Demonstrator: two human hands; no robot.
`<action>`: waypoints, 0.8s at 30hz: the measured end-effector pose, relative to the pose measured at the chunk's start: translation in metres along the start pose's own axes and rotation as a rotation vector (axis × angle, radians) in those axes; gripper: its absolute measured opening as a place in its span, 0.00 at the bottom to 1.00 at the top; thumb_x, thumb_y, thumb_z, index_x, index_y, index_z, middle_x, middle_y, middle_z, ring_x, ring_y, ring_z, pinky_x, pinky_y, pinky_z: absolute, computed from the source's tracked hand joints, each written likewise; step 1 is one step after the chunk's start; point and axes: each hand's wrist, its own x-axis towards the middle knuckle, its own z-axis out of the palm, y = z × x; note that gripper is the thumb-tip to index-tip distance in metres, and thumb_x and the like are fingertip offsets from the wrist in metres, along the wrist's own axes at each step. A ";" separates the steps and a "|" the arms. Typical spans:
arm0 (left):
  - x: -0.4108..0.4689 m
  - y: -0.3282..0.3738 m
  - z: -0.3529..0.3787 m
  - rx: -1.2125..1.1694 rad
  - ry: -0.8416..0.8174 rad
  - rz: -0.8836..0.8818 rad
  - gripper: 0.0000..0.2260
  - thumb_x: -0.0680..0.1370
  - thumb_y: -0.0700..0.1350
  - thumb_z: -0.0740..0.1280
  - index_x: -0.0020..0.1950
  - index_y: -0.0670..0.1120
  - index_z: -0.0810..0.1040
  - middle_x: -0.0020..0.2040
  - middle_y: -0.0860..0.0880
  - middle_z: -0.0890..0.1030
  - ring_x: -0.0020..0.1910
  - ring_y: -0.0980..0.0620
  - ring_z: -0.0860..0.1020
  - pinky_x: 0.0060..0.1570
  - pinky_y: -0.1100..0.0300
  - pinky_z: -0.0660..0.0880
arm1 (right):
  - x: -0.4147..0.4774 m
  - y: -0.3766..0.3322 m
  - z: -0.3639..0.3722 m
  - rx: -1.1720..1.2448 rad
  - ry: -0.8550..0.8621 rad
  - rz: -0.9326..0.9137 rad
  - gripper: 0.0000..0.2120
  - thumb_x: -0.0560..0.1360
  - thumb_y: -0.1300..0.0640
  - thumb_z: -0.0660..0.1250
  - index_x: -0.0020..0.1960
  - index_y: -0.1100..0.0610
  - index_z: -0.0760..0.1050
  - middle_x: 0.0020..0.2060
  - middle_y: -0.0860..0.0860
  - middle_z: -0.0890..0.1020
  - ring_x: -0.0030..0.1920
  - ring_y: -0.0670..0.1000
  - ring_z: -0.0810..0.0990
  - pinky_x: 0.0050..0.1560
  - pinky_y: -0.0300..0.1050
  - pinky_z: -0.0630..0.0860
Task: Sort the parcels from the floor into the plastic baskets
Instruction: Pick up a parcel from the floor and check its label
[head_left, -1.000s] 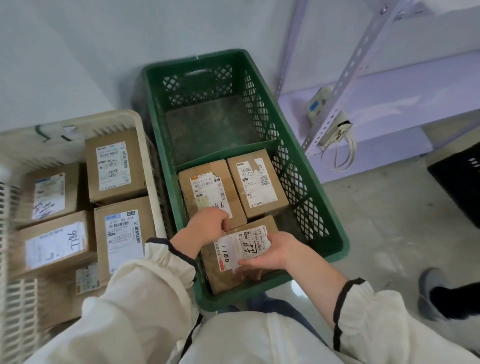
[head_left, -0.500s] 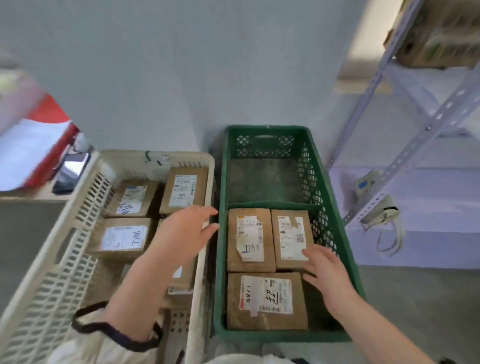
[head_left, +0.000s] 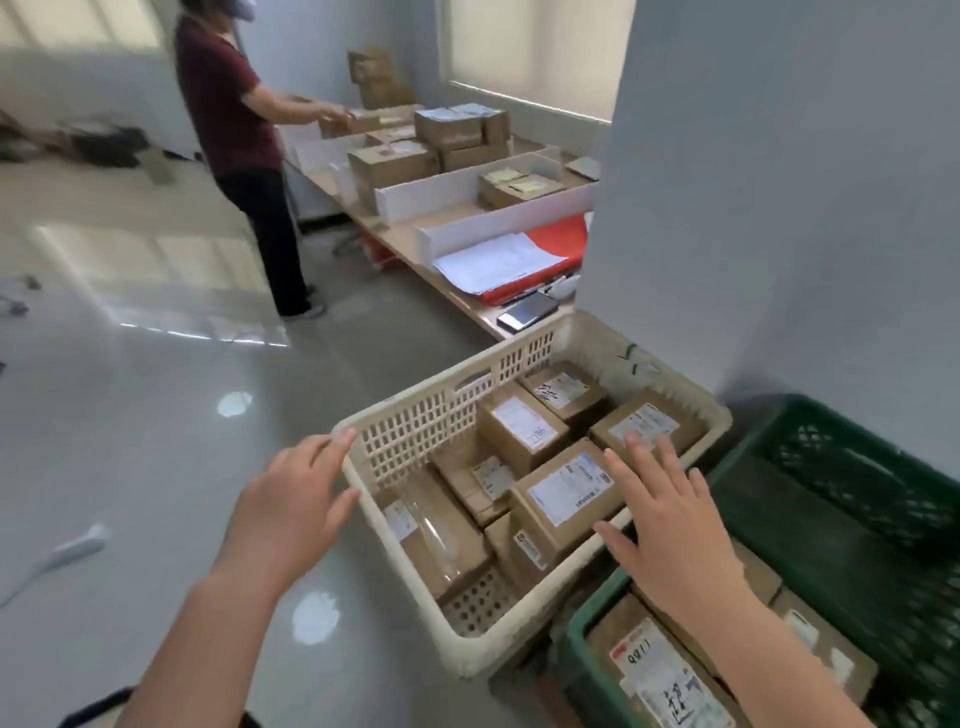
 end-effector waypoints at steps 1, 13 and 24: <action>-0.015 -0.019 -0.006 -0.001 0.019 -0.052 0.26 0.76 0.52 0.66 0.73 0.51 0.66 0.64 0.50 0.74 0.59 0.44 0.73 0.49 0.51 0.74 | 0.003 -0.020 -0.002 0.013 -0.003 -0.043 0.34 0.78 0.40 0.55 0.77 0.45 0.41 0.76 0.47 0.38 0.74 0.53 0.34 0.73 0.54 0.39; -0.254 -0.292 -0.070 0.178 0.039 -0.598 0.26 0.77 0.57 0.62 0.74 0.55 0.62 0.68 0.55 0.70 0.67 0.50 0.66 0.59 0.56 0.68 | -0.019 -0.360 0.030 0.181 -0.069 -0.605 0.35 0.76 0.42 0.61 0.77 0.48 0.51 0.76 0.53 0.39 0.76 0.59 0.41 0.75 0.50 0.50; -0.508 -0.387 -0.050 0.159 -0.051 -1.343 0.27 0.78 0.58 0.60 0.75 0.53 0.60 0.70 0.55 0.67 0.69 0.51 0.63 0.63 0.57 0.67 | -0.098 -0.618 0.091 0.059 -0.325 -1.283 0.33 0.78 0.38 0.51 0.76 0.46 0.41 0.67 0.46 0.24 0.76 0.56 0.36 0.73 0.44 0.55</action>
